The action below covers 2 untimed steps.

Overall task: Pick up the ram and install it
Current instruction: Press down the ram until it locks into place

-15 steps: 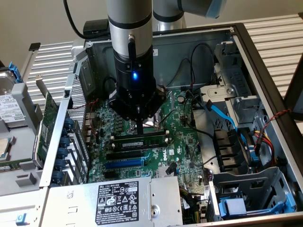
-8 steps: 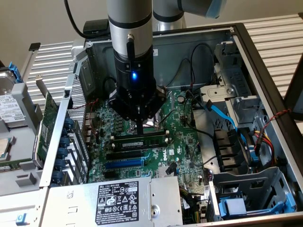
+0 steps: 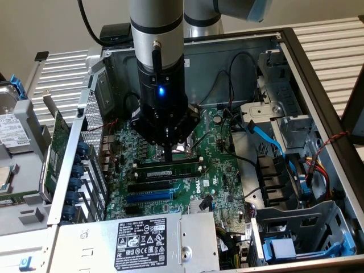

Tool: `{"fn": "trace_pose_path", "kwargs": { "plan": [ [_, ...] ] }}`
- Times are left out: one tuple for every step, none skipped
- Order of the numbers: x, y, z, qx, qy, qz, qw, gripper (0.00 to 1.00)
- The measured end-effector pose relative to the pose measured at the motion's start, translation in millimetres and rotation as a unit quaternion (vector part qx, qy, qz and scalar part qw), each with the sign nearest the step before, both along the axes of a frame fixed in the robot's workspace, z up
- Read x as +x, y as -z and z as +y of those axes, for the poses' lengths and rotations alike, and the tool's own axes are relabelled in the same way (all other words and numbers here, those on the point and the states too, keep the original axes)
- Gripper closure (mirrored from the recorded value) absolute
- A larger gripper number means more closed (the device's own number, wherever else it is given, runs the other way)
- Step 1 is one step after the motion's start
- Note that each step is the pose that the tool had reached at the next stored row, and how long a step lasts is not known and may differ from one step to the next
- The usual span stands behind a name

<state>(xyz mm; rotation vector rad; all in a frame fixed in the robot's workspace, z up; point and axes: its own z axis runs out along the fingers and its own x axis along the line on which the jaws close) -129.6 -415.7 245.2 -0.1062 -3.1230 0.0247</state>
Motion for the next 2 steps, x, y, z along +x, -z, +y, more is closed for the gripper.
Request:
{"fn": "trace_pose_path", "kwargs": {
  "plan": [
    [0.0, 0.0, 0.0, 0.0000, 0.000, 0.0000, 1.0000, 0.90],
    [0.0, 0.0, 0.0, 0.0000, 0.000, 0.0000, 1.0000, 0.90]
  ]
}}
